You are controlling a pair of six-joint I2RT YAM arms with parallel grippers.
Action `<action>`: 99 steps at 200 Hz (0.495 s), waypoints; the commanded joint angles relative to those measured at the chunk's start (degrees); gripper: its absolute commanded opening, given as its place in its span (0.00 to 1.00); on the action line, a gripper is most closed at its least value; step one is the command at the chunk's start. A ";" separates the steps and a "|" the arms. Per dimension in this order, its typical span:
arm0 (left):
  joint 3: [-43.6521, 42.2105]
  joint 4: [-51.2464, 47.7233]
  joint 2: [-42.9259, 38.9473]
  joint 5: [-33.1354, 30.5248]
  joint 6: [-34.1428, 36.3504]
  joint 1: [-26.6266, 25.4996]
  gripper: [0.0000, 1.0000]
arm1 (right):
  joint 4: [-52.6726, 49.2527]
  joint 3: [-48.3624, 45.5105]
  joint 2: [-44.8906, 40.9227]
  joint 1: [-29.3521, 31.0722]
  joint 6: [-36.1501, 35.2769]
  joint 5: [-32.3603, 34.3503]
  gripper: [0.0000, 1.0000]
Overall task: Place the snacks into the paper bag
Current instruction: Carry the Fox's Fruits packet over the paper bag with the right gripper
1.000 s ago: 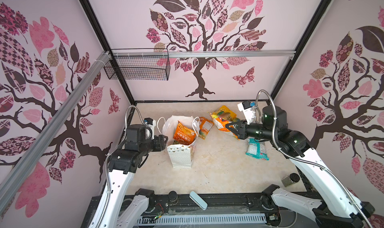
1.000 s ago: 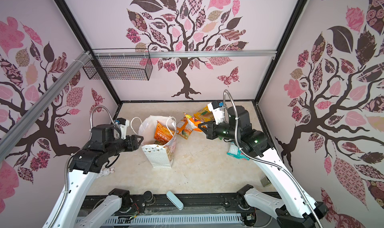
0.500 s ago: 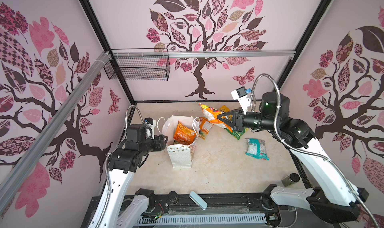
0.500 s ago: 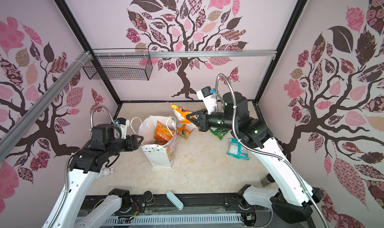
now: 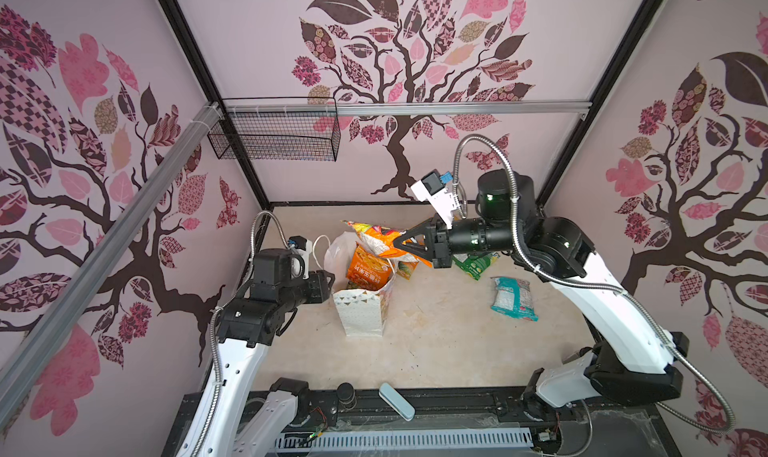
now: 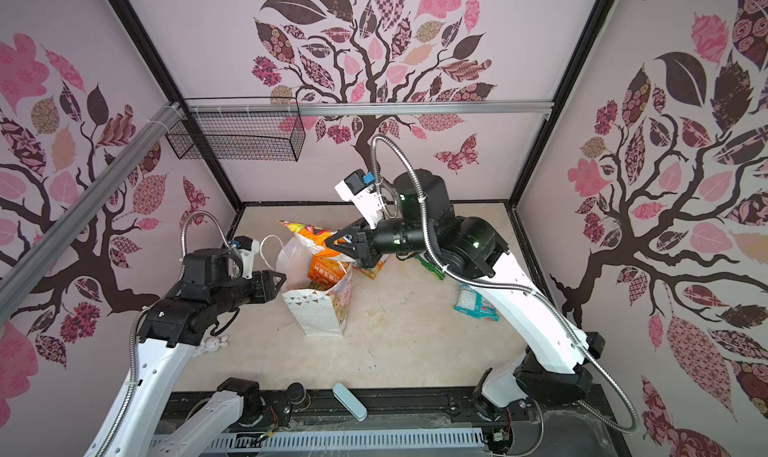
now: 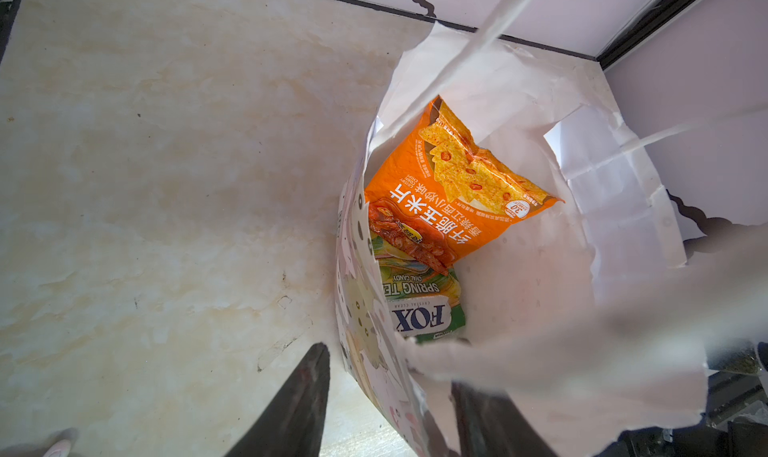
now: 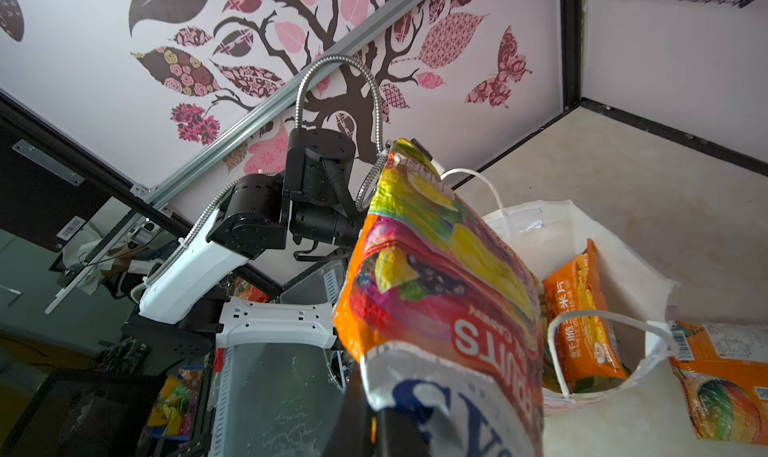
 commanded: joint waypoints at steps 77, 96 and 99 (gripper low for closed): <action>1.70 0.01 -1.06 -0.61 0.53 -0.17 0.49 | -0.28 5.22 9.25 1.58 1.25 -5.57 0.00; 1.44 0.12 -1.13 -0.96 0.53 -0.17 0.49 | 0.74 4.71 9.99 1.60 1.79 -6.00 0.00; 1.44 0.08 -1.15 -0.93 0.53 -0.16 0.49 | 0.83 4.61 10.18 1.60 1.82 -6.10 0.00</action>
